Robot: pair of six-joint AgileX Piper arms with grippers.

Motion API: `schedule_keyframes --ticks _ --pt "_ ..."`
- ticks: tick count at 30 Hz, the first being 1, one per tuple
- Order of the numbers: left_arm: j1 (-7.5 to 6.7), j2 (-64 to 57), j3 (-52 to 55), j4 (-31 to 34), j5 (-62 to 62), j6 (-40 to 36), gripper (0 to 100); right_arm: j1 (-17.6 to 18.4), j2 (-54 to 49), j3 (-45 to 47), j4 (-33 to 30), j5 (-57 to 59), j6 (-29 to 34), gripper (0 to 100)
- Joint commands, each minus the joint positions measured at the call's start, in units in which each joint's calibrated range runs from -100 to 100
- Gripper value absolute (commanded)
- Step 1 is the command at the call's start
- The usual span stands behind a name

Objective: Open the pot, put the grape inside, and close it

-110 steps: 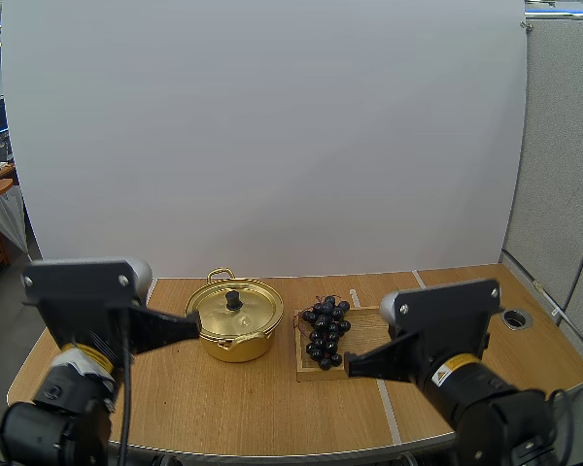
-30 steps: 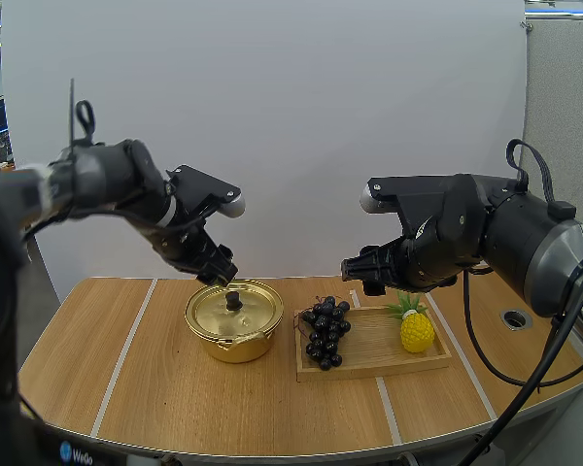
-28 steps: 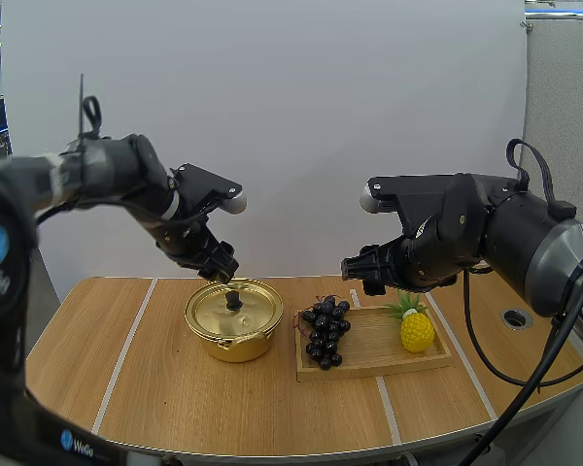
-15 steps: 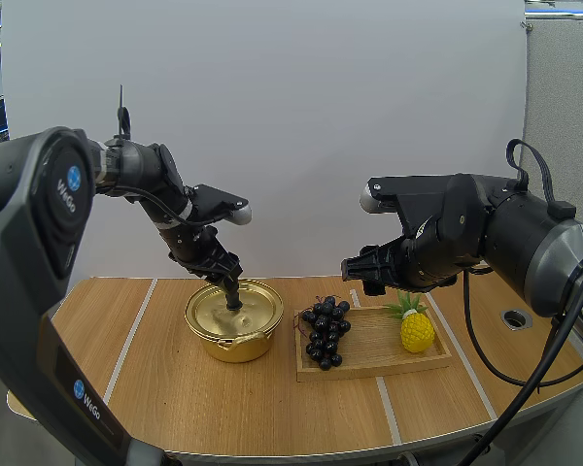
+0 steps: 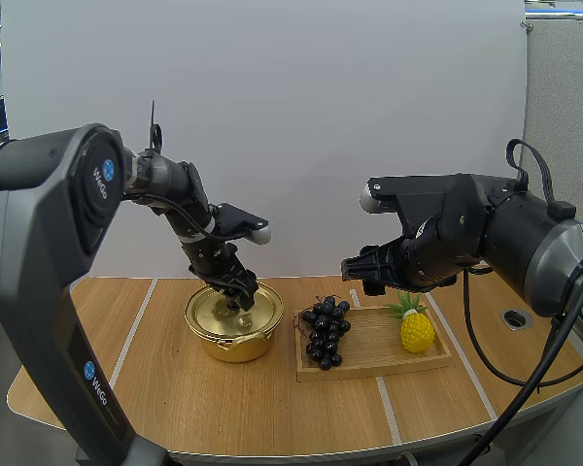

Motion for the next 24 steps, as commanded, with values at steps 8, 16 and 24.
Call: schedule_keyframes --ticks 8,16,24 --pt "-0.2 0.4 -0.6 -0.1 4.3 -1.1 77 -0.2 -0.4 -0.4 -0.4 -1.1 -0.1 100" --pt "-0.2 -1.8 -0.6 -0.1 7.6 -1.8 0 -0.2 -0.4 -0.4 -0.4 -1.1 -0.1 100" --pt "-0.2 -13.0 -6.4 0.3 13.7 -3.9 0 -0.2 -0.4 -0.4 -0.4 -1.1 -0.1 100"
